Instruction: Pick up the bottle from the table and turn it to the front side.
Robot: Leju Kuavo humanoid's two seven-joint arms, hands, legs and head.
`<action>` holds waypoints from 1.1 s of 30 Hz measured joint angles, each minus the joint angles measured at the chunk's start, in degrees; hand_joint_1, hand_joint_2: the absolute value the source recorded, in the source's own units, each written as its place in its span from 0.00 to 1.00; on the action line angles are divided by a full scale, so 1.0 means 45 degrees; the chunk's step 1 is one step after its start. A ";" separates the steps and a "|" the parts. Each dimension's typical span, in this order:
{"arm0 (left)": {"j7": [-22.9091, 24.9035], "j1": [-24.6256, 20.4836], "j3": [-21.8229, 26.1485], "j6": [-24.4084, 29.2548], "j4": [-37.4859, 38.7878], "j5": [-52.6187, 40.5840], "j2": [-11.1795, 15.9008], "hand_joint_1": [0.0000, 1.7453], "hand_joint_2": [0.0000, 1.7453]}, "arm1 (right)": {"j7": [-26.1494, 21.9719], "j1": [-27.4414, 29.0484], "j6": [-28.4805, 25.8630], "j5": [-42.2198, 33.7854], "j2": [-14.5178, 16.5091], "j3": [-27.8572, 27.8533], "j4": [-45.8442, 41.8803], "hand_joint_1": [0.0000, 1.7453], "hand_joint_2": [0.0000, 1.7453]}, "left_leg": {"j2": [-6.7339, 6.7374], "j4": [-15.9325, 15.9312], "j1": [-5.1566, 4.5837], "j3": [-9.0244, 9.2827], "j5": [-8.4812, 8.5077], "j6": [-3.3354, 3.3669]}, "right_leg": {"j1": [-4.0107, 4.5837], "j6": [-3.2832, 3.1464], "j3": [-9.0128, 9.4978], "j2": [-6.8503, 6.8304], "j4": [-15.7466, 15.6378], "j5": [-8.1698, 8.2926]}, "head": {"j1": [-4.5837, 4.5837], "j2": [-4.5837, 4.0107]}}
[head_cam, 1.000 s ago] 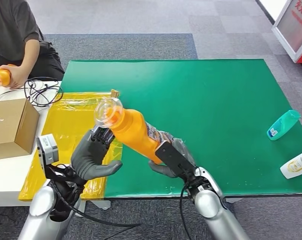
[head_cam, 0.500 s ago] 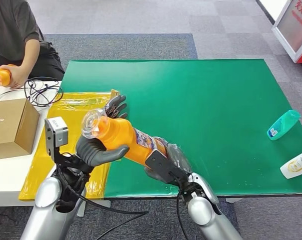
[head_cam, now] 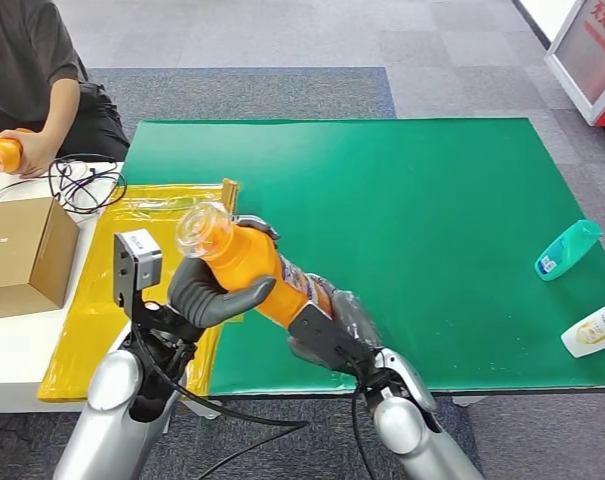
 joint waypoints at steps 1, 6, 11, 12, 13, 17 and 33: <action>-0.0025 0.0002 -0.0016 -0.0001 0.0038 0.0039 -0.0005 1.00 1.00 | -0.0012 0.0005 -0.0027 0.0001 0.0000 0.0033 -0.0001 0.00 1.00 | 0.0000 0.0000 0.0000 0.0000 0.0000 0.0000 | 0.0000 0.0000 0.0000 0.0000 0.0000 0.0000 | 0.0000 0.0000; -0.0244 0.0027 -0.0033 -0.0075 0.0131 0.0344 -0.0002 1.00 1.00 | -0.0145 0.0048 -0.0293 -0.0029 0.0000 0.0080 -0.0017 0.00 1.00 | 0.0000 0.0000 0.0000 0.0000 0.0000 0.0000 | 0.0000 0.0000 0.0001 0.0000 0.0001 0.0000 | -0.0002 0.0000; -0.0084 0.0076 -0.0015 0.0064 -0.0003 0.0126 0.0088 1.00 1.00 | -0.0230 0.0286 -0.0384 -0.0101 0.0000 0.0110 -0.0220 0.00 1.00 | 0.0000 0.0000 0.0000 -0.0001 0.0000 0.0000 | 0.0000 0.0000 0.0000 0.0000 0.0001 0.0000 | -0.0001 0.0000; -0.0047 0.0093 -0.0001 0.0145 -0.0089 -0.0074 0.0129 1.00 1.00 | -0.0265 0.0366 -0.0408 -0.0130 -0.0001 0.0113 -0.0281 0.00 1.00 | 0.0000 0.0000 0.0000 -0.0001 0.0000 0.0000 | 0.0000 0.0000 0.0000 0.0000 0.0001 0.0000 | 0.0000 0.0000; 0.0009 0.0104 0.0022 0.0208 -0.0210 -0.0322 0.0185 1.00 1.00 | -0.0311 0.0452 -0.0443 -0.0190 -0.0002 0.0109 -0.0353 0.00 1.00 | 0.0000 0.0000 0.0001 0.0000 0.0000 0.0000 | 0.0001 0.0000 -0.0001 0.0000 0.0001 0.0000 | 0.0000 0.0000; 0.0684 -0.0102 0.0200 0.0176 -0.0900 -0.1488 0.0642 1.00 1.00 | -0.0397 0.0800 -0.0408 -0.0515 -0.0017 -0.0016 -0.0812 0.00 1.00 | 0.0000 0.0000 0.0001 0.0001 0.0003 -0.0004 | 0.0003 -0.0001 -0.0004 0.0001 0.0001 0.0000 | -0.0001 0.0000; 0.2896 -0.4743 -0.1355 -0.2761 0.0270 -0.4082 0.4510 1.00 1.00 | -0.0560 0.1479 0.0211 -0.0919 -0.0017 -0.1013 -0.1486 0.00 1.00 | 0.0003 0.0000 0.0007 0.0004 0.0045 -0.0032 | 0.0011 -0.0037 -0.0008 0.0008 0.0009 0.0036 | -0.0001 0.0000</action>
